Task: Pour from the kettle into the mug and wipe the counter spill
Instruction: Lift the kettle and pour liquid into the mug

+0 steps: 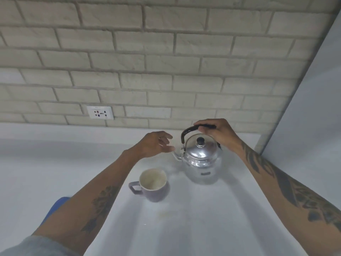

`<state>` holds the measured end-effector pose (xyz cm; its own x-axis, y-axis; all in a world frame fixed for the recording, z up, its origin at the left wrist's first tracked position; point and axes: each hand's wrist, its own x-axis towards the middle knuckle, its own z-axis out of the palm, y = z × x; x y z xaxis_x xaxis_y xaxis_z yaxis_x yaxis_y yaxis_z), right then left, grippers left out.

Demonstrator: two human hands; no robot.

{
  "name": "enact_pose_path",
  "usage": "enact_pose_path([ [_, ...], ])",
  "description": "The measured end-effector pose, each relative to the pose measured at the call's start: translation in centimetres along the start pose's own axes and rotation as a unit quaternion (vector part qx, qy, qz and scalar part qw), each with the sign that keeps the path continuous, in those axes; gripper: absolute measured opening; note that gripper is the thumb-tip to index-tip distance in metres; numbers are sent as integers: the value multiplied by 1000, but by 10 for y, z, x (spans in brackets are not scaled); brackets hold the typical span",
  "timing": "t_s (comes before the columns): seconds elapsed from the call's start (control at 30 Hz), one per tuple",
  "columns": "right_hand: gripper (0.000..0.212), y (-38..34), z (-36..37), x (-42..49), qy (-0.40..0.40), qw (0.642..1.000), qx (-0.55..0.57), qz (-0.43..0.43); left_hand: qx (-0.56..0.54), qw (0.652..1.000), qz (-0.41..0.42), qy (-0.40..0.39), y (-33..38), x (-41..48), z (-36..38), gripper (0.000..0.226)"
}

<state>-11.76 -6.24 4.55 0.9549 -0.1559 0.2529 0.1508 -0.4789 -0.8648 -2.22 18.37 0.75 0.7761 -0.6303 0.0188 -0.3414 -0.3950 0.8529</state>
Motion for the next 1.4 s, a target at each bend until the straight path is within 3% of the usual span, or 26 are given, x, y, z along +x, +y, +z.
enact_pose_path([
  [0.17,20,-25,11,1,-44,997,-57,-29,140,986,-72,-62,-46,-51,-17,87],
  [0.33,20,-47,24,0,-77,991,-105,-36,78,988,-116,-73,-70,-82,-6,109],
  [0.37,20,-51,25,-1,-81,990,-112,-39,104,987,-102,-68,-73,-85,-3,102],
  [0.47,20,-65,29,-3,-92,985,-139,-47,109,991,-61,-41,-69,-93,2,52],
  [0.5,19,-69,30,-4,-98,983,-147,-50,103,993,-50,-42,-66,-95,2,47],
  [1.07,18,-136,37,-7,-128,948,-279,-88,73,996,-35,-36,-67,-102,3,45],
  [1.27,17,-140,37,-8,-130,943,-296,-79,74,996,-45,-36,-70,-103,2,60],
  [1.4,18,-142,35,-8,-128,941,-305,-76,76,996,-40,-37,-69,-103,1,49],
])
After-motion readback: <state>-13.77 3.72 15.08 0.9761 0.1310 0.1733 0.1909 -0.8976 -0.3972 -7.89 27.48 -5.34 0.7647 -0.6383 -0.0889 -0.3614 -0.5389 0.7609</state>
